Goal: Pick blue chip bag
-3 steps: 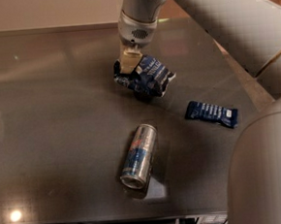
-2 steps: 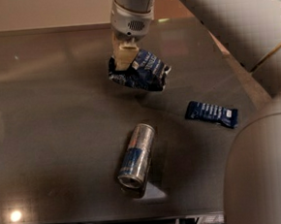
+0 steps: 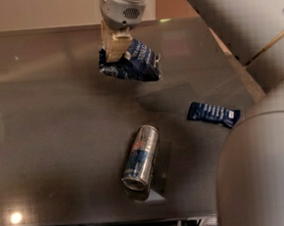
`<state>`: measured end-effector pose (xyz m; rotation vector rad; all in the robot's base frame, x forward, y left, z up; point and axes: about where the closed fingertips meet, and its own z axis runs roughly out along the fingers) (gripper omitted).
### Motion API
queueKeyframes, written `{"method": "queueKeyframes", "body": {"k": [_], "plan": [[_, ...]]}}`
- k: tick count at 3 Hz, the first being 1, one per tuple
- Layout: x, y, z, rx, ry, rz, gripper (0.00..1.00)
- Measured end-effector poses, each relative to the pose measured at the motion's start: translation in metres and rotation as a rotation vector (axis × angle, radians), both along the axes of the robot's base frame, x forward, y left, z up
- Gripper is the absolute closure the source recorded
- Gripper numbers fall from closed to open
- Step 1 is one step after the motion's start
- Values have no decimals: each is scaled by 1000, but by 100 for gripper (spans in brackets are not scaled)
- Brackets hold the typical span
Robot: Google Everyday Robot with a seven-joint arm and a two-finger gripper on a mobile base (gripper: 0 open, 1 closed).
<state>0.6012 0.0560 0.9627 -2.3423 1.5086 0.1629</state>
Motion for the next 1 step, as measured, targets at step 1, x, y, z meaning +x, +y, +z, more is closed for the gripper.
{"method": "queueKeyframes", "body": {"k": [1], "plan": [[5, 6, 0, 17, -17, -3, 100]]}}
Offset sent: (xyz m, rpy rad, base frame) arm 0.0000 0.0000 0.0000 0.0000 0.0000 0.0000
